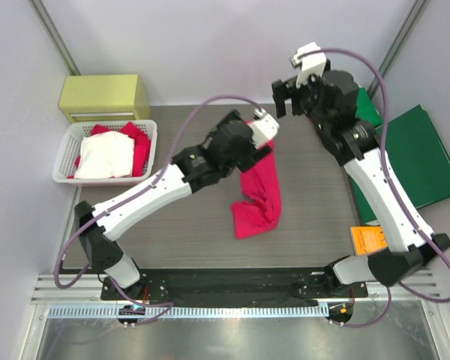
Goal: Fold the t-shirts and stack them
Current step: Rotate the tshirt 90 degrees
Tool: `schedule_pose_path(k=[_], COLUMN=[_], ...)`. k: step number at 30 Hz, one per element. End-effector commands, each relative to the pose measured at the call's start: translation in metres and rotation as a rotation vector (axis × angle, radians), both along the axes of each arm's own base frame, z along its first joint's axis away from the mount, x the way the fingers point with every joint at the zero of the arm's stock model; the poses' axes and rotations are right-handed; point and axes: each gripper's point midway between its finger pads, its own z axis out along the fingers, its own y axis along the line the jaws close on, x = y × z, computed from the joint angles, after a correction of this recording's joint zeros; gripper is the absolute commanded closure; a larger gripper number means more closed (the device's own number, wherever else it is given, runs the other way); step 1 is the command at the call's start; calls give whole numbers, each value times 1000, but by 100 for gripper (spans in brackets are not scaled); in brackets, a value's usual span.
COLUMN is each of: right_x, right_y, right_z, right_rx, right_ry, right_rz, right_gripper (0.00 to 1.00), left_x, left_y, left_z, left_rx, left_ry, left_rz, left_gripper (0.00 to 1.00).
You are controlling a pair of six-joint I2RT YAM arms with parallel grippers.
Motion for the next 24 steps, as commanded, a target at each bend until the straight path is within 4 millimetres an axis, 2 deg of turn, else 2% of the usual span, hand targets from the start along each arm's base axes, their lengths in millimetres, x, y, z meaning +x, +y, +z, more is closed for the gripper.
schedule_pose_path(k=[1, 2, 3, 5, 6, 8, 9, 11, 12, 14, 15, 16, 17, 19, 20, 23, 24], right_x=[-33, -41, -56, -68, -75, -90, -101, -117, -129, -139, -145, -149, -152, -160, -163, -169, -171], right_y=[-25, -30, -38, -45, -51, -50, -49, -39, -31, -24, -19, -16, -9, 2, 9, 20, 25], right_z=[-62, -72, -90, -111, -135, -149, -167, -182, -196, -212, -221, -225, -232, -241, -249, -267, -278], right_rx=[-115, -128, -141, -140, -163, -181, -198, -184, -166, -166, -159, -153, -151, -137, -150, -204, -217], right_ry=[97, 114, 148, 191, 254, 295, 358, 417, 477, 540, 581, 600, 632, 676, 703, 753, 793], right_rz=[-20, -18, -22, -19, -14, 36, 63, 146, 203, 263, 297, 318, 350, 405, 434, 483, 498], right_gripper=[5, 5, 5, 5, 5, 5, 5, 7, 8, 10, 11, 12, 13, 14, 15, 16, 16], left_x=[56, 63, 75, 79, 77, 76, 75, 80, 85, 95, 104, 109, 120, 128, 131, 131, 130], left_y=[86, 100, 126, 140, 149, 151, 151, 153, 159, 164, 177, 180, 197, 209, 220, 232, 233], left_z=[28, 24, 21, -2, -20, -52, -62, -76, -79, -83, -85, -82, -93, -96, -103, -108, -108], left_rx=[-6, -31, -54, -101, -87, -44, -29, -28, -16, -18, -40, -70, -83, -141, -156, -156, -153], left_ry=[-101, -84, -58, 40, 116, 189, 208, 203, 199, 214, 231, 255, 291, 333, 362, 371, 370], left_rz=[245, 290, 337, 372, 373, 385, 384, 394, 405, 429, 470, 476, 520, 558, 578, 603, 604], left_gripper=[2, 0, 0, 0, 0, 0, 0, 0, 0, 0, 0, 0, 0, 0, 0, 0, 0])
